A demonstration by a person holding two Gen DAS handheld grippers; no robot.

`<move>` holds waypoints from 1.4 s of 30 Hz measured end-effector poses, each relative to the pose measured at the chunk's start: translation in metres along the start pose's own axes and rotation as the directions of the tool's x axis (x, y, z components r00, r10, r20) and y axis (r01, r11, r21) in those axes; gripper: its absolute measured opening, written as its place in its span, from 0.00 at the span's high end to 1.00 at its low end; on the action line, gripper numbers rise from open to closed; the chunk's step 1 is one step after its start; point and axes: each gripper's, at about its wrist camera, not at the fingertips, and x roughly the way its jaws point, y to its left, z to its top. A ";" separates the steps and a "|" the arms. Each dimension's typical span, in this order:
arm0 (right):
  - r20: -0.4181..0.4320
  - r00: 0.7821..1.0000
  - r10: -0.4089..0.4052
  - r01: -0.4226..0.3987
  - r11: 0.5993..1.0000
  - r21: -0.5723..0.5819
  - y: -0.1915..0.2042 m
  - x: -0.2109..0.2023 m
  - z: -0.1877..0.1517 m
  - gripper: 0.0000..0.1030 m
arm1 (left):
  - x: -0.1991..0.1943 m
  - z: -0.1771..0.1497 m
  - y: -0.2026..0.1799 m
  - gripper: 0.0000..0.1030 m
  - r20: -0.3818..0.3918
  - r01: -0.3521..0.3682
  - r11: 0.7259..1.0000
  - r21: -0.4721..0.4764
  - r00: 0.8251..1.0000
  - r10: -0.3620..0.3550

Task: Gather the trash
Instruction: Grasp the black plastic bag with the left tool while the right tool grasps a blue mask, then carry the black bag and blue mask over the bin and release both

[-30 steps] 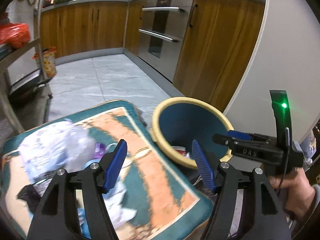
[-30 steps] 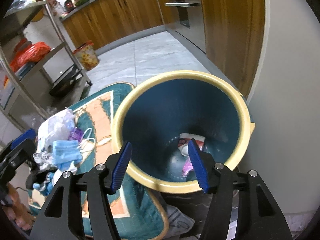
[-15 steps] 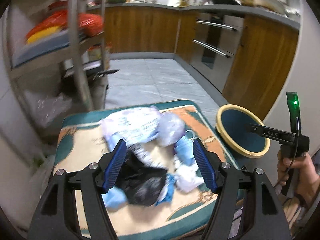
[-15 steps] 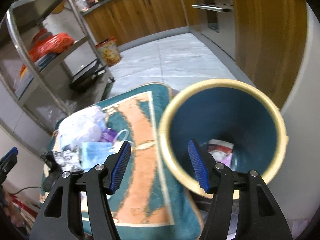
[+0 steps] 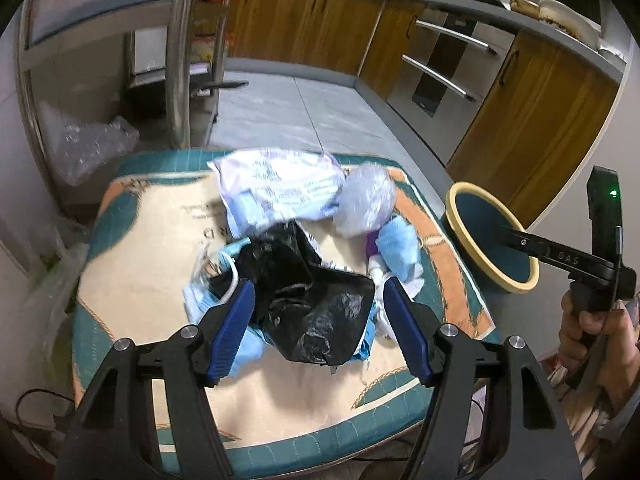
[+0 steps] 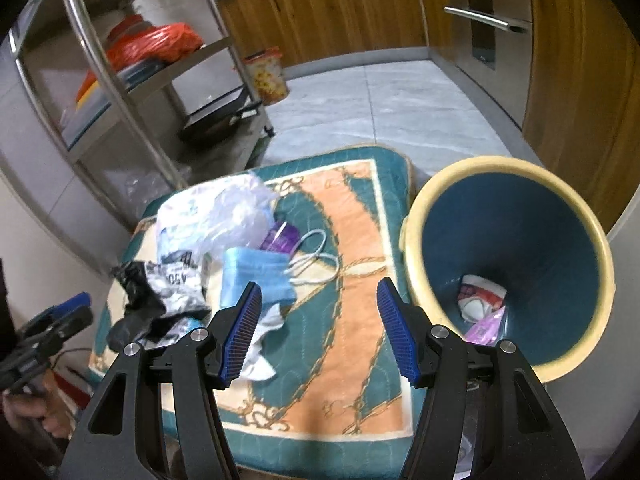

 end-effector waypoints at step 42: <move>-0.032 0.975 0.220 -0.221 0.975 -0.016 0.044 0.032 0.010 0.91 | -0.030 0.008 0.032 0.87 0.141 0.156 0.985 -0.072 0.979 -0.144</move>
